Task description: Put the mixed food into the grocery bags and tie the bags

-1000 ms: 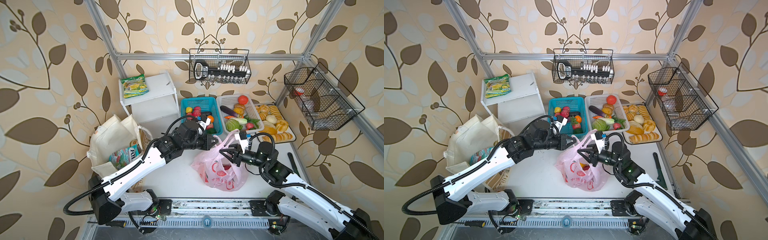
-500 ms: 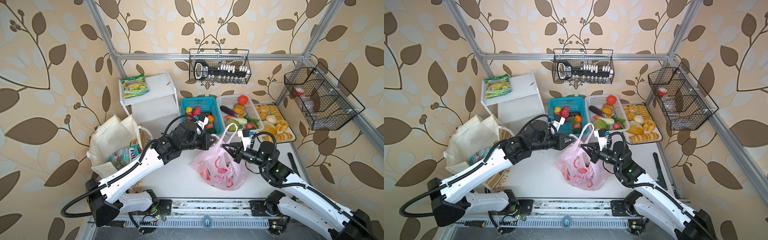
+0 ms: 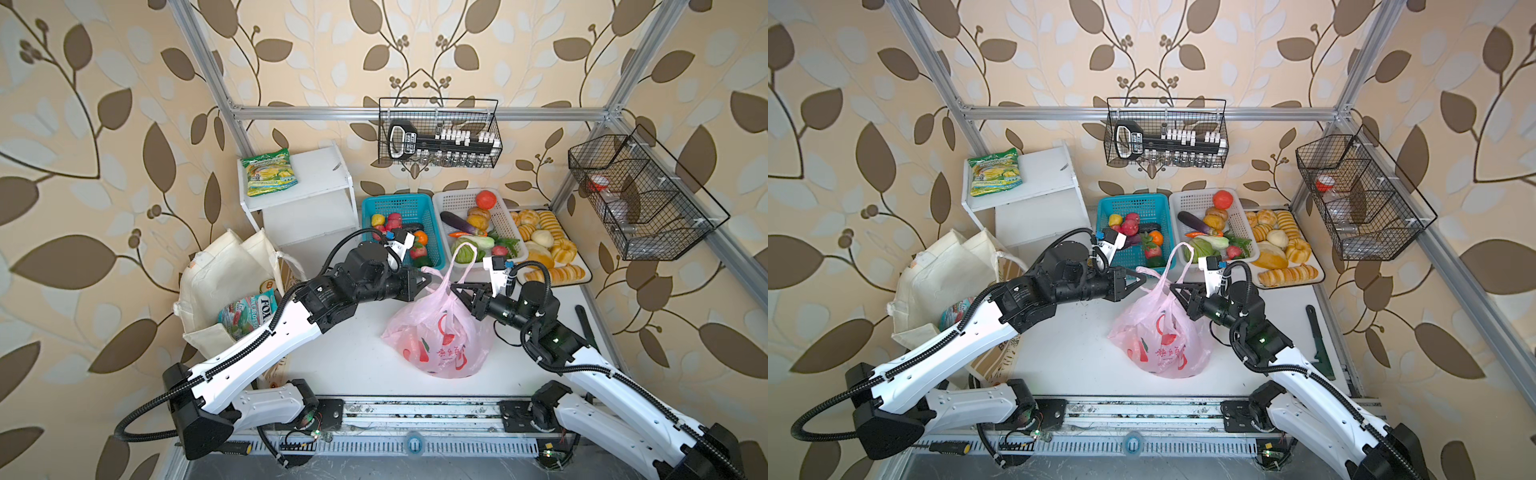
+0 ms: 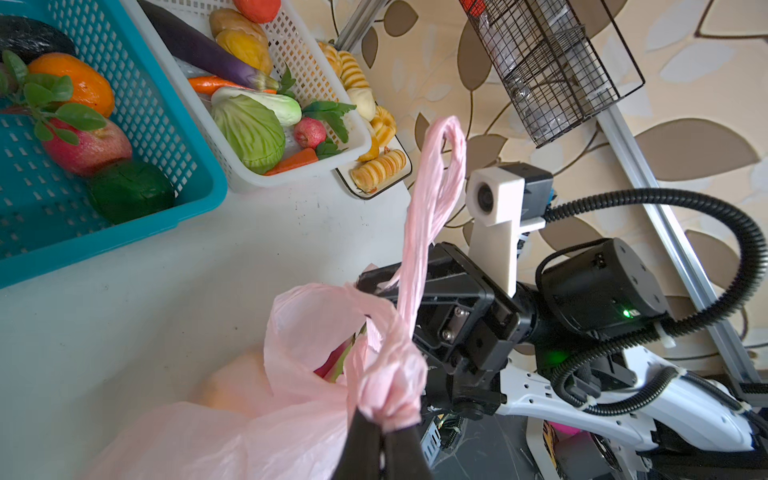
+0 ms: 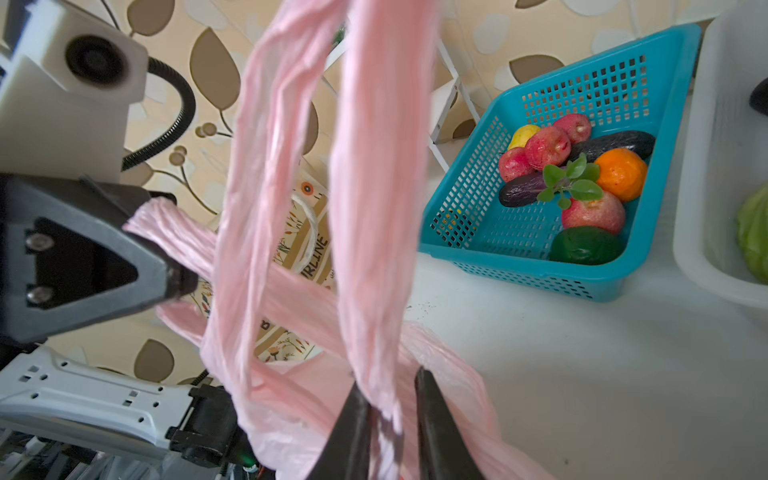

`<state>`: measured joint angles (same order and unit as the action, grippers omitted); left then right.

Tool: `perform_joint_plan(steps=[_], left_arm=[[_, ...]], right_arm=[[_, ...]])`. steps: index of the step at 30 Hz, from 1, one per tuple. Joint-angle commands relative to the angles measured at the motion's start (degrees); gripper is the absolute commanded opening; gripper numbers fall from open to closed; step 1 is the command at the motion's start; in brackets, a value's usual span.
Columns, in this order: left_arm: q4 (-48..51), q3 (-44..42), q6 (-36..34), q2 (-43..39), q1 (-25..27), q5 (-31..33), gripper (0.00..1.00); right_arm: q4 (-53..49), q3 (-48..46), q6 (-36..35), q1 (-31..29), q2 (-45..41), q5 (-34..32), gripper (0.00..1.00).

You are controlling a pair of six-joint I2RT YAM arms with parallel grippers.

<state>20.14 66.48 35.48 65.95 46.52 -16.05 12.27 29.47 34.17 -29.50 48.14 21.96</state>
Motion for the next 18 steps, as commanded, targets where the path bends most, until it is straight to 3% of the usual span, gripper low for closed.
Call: perform_joint_plan(steps=[1,6,10,15,18], left_arm=[[-2.86,-2.06,2.84,-0.77,0.24,-0.88,0.0],[-3.97,-2.95,5.74,-0.09,0.24,1.28,0.0],[-2.94,-2.1,5.65,0.81,0.26,1.88,0.0],[-4.03,-2.04,6.34,1.75,0.24,1.24,0.0],[-4.79,-1.83,7.18,2.58,0.3,1.8,0.0]], right_arm=[[0.45,1.6,-0.96,0.03,0.81,7.53,0.3],[-2.52,1.82,-8.61,0.57,-0.71,15.3,0.54],[-2.54,1.95,-12.39,0.67,-2.61,17.38,0.65],[2.41,2.22,-9.08,-1.18,-1.33,15.12,0.81],[1.21,4.26,-10.09,-5.12,0.3,8.75,0.85]])
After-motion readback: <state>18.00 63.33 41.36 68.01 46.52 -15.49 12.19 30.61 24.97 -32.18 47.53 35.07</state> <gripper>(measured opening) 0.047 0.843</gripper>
